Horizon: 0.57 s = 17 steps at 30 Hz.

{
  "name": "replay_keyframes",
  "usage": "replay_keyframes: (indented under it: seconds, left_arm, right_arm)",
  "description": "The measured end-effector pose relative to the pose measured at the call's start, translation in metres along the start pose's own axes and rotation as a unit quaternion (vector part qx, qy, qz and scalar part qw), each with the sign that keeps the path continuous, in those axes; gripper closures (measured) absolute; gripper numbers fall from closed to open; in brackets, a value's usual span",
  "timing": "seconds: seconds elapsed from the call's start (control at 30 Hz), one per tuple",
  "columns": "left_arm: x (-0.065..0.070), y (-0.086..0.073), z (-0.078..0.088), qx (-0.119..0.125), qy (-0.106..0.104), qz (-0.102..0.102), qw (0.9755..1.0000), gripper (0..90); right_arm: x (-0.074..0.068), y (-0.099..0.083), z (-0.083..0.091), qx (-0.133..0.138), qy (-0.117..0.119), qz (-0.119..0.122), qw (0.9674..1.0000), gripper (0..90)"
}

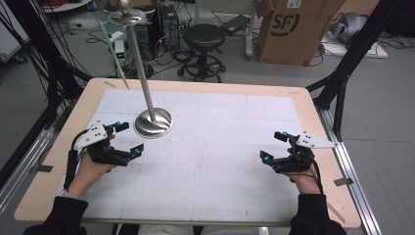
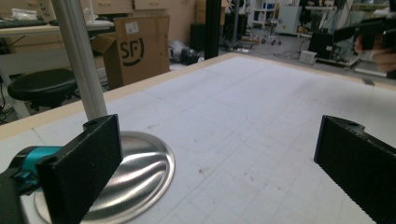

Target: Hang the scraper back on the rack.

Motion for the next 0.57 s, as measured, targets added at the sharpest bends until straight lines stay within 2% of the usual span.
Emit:
replay_keyframes:
  seconds: [0.2, 0.3, 0.43, 0.57]
  left_arm:
    - [-0.010, -0.012, 0.009, 0.001, 0.024, 0.016, 0.9996, 1.6]
    - [-0.015, -0.016, 0.013, 0.001, 0.028, 0.031, 0.9991, 1.6]
    - [-0.020, -0.017, 0.016, 0.001, 0.037, 0.036, 0.9987, 1.6]
    - [-0.018, -0.020, 0.013, -0.010, 0.036, 0.029, 0.9989, 1.6]
  right_arm:
    - [0.001, -0.006, -0.004, -0.011, 0.001, -0.001, 0.9999, 0.2]
    - [0.000, -0.006, -0.005, -0.011, 0.004, 0.001, 0.9999, 0.2]
    - [0.000, -0.007, -0.005, -0.011, 0.004, -0.003, 0.9999, 0.2]
    - [0.000, -0.006, -0.005, -0.009, 0.005, -0.003, 0.9999, 0.2]
Point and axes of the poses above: each handheld gripper's, and its own axes: z roughly backward along the jaws, y roughly out of its top, x roughly to its right, the point moved 9 cm from there along -z, roughly forward along the jaws, and after that the axes turned 4 degrees about -z, right-handed, at the moved point
